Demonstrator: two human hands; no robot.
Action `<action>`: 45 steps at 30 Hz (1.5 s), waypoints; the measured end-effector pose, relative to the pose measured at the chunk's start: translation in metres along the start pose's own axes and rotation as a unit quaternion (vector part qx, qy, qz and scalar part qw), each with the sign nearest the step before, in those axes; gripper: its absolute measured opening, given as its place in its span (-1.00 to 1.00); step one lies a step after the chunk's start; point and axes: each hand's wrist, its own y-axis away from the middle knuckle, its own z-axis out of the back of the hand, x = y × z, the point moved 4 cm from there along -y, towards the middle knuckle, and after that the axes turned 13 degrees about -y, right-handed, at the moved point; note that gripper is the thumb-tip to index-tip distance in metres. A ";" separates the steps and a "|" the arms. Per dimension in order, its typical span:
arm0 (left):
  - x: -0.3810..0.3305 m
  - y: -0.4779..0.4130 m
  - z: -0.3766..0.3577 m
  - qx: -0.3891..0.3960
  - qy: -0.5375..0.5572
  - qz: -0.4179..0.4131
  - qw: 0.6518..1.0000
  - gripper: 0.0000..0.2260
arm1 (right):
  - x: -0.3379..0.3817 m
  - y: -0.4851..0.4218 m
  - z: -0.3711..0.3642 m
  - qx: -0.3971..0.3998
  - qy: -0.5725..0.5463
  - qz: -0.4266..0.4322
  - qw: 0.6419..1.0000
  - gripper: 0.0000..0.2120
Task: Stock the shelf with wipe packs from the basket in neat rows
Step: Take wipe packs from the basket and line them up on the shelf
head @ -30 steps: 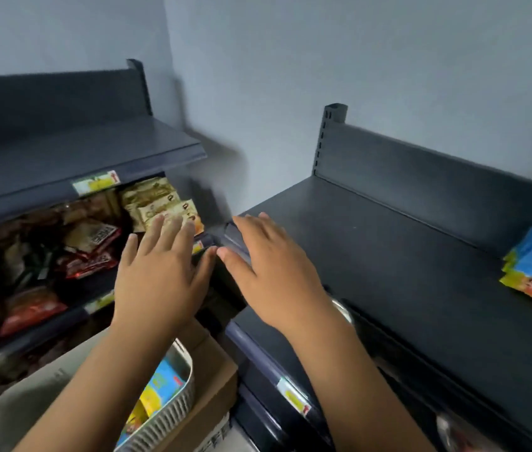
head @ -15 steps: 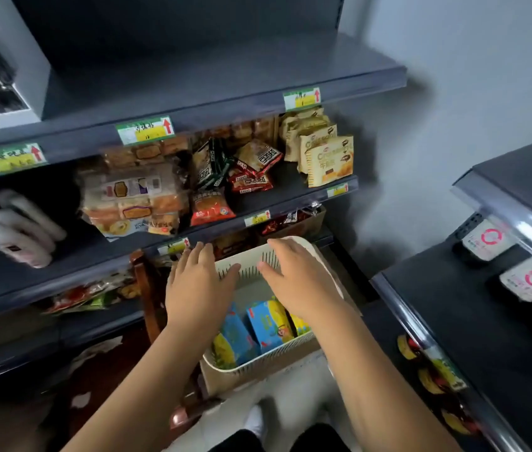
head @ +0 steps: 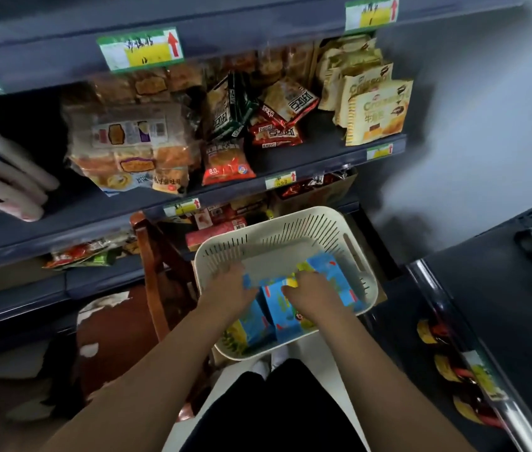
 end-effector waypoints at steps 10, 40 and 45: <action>0.014 -0.029 -0.035 0.058 -0.118 0.017 0.991 -0.55 | -0.022 -0.032 -0.030 -0.015 0.042 -0.026 0.999 -0.84; 0.008 -0.012 -0.057 0.101 -0.195 -0.044 0.975 -0.67 | 0.043 -0.091 -0.068 0.007 0.195 0.029 0.980 -0.74; 0.007 -0.008 -0.052 0.085 -0.209 -0.050 0.973 -0.72 | 0.046 -0.100 -0.074 0.009 0.195 0.024 0.980 -0.77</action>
